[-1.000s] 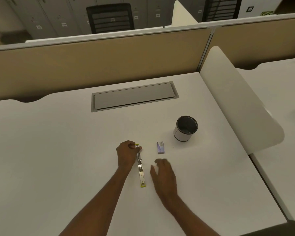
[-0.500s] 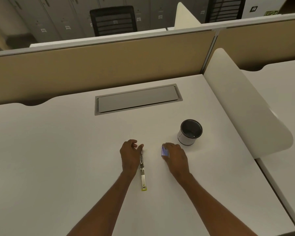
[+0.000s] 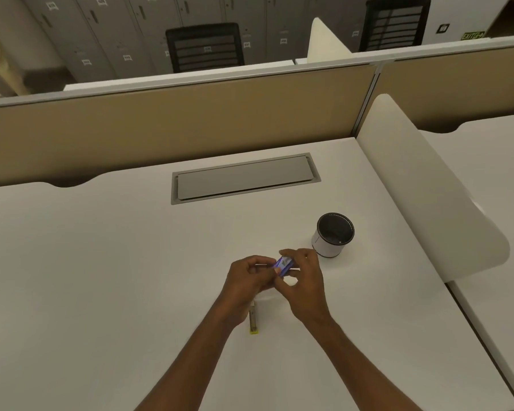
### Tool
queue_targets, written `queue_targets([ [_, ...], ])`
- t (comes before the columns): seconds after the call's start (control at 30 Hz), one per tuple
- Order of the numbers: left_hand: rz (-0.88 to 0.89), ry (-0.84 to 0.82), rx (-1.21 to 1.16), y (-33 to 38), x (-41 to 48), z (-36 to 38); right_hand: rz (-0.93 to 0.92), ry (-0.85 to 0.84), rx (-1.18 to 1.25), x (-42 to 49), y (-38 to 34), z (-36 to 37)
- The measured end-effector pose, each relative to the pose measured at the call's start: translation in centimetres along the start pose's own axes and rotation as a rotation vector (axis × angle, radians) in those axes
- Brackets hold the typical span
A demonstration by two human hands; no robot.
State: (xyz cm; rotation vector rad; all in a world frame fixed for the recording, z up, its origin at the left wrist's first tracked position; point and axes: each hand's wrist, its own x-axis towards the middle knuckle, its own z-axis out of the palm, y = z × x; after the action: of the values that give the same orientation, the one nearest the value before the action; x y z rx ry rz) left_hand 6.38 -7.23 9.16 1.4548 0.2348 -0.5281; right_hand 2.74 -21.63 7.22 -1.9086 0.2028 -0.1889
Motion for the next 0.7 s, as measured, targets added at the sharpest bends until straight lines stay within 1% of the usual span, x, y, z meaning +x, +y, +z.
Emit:
queue_targets([
  [0.07,-0.009,0.007,-0.038,0.4,-0.5,-0.4,0.008,-0.061,0.053,-0.5,-0.1,-0.4],
  [0.17,0.042,-0.04,0.004,1.0,-1.4,-1.2,0.169,-0.13,0.207,-0.9,-1.0,-1.5],
  [0.23,0.076,-0.066,0.063,1.3,-1.9,-1.8,0.215,-0.157,0.316,-1.1,-1.6,-2.2],
  [0.3,0.103,-0.086,0.103,1.5,-2.3,-2.2,0.205,-0.189,0.354,-1.4,-2.0,-2.7],
  [0.47,0.143,-0.084,0.144,1.5,-3.2,-2.9,0.179,-0.267,0.332,-2.2,-2.8,-3.8],
  [0.63,0.155,-0.067,0.087,1.4,-3.7,-3.2,0.118,-0.316,0.349,-2.7,-3.7,-4.3],
  [0.7,0.147,-0.07,0.043,1.3,-4.0,-3.2,0.094,-0.31,0.358,-3.0,-4.0,-4.3],
])
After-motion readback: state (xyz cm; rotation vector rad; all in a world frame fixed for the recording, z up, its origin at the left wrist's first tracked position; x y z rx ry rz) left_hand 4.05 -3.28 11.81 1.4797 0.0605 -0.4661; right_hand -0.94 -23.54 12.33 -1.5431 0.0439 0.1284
